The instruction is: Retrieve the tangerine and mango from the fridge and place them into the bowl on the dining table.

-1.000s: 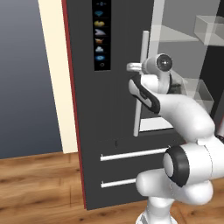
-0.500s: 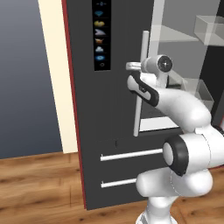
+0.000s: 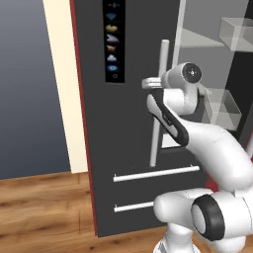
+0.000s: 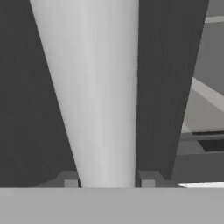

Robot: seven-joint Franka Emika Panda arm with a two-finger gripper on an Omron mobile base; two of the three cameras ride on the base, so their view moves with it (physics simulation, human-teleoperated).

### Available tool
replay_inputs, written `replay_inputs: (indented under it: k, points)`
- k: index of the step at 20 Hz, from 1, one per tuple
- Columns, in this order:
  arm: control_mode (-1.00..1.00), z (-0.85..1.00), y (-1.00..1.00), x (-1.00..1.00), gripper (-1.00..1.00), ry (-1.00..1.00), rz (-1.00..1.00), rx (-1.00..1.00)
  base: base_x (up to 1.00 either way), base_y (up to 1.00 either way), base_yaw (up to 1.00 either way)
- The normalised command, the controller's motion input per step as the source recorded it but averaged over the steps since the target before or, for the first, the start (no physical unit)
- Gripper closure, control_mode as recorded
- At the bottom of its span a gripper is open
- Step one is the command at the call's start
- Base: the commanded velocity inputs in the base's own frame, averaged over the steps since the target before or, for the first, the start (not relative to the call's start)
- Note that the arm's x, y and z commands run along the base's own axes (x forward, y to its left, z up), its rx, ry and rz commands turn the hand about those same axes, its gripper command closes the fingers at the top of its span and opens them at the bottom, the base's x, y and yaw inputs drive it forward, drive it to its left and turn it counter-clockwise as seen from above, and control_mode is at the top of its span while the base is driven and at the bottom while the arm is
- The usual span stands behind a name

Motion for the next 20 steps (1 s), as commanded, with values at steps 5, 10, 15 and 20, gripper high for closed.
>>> replay_inputs:
  k: [5,10,15,20]
  points:
    - [-1.00,0.15,0.54,-1.00,1.00,0.23,0.12,-0.05,0.00,0.00,0.00]
    - [-1.00,0.04,0.69,-1.00,1.00,0.21,0.11,-0.07,0.00,0.00,0.00]
    - [-1.00,0.08,0.69,-0.85,-1.00,0.10,0.04,-0.07,0.00,0.00,0.00]
    - [-1.00,0.41,0.22,-0.72,-1.00,0.03,0.02,-0.01,0.00,0.00,0.00]
